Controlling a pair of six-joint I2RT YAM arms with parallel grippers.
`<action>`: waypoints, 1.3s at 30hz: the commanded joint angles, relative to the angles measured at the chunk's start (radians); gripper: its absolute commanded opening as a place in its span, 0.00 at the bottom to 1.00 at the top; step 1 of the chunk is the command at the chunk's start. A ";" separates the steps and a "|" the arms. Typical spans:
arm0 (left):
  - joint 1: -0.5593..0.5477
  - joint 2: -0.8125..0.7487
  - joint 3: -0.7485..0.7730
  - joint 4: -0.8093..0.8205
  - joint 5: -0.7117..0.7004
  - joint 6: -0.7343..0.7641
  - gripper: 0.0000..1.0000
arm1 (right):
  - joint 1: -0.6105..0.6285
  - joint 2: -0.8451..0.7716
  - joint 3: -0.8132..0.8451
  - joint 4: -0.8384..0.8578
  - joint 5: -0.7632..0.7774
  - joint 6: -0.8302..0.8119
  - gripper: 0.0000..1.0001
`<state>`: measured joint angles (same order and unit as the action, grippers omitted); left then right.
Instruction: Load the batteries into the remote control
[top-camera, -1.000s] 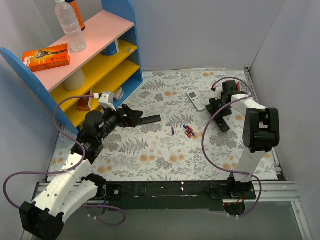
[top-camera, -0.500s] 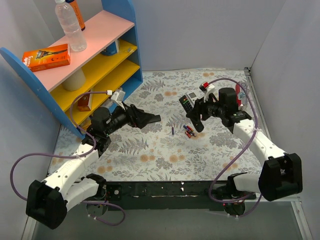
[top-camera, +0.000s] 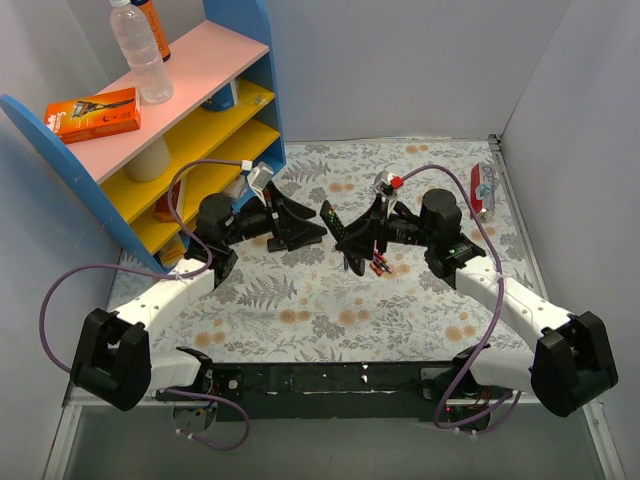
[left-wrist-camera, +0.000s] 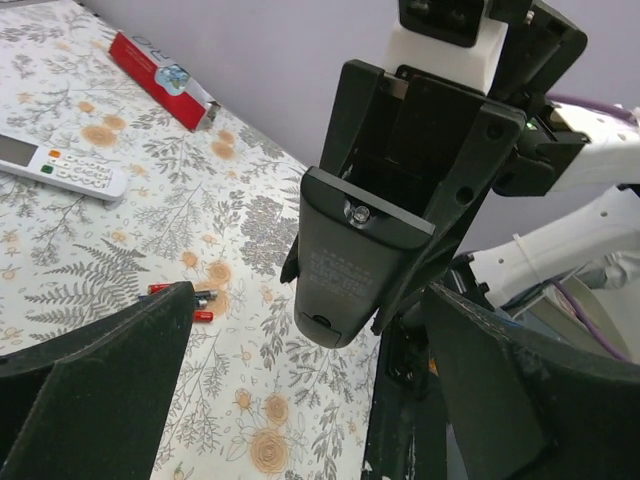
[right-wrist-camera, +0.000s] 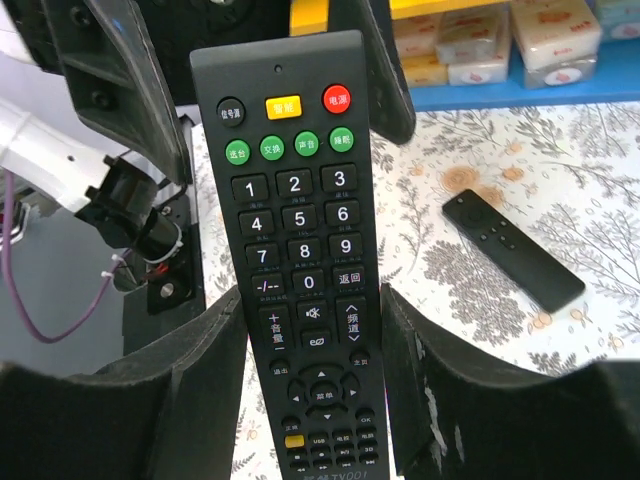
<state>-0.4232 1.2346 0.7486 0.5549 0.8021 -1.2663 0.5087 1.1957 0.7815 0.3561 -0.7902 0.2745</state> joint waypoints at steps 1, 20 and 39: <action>-0.005 0.000 -0.026 0.172 0.106 -0.041 0.98 | 0.037 0.001 0.013 0.124 -0.038 0.038 0.22; -0.003 -0.014 -0.086 0.281 0.137 -0.108 0.76 | 0.114 0.097 0.012 0.327 -0.081 0.180 0.22; -0.005 -0.164 -0.065 -0.151 -0.434 -0.205 0.00 | 0.191 0.041 -0.036 0.227 0.268 -0.009 0.83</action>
<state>-0.4290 1.1233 0.6312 0.6121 0.6094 -1.4353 0.6502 1.3117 0.7708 0.6098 -0.7319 0.4091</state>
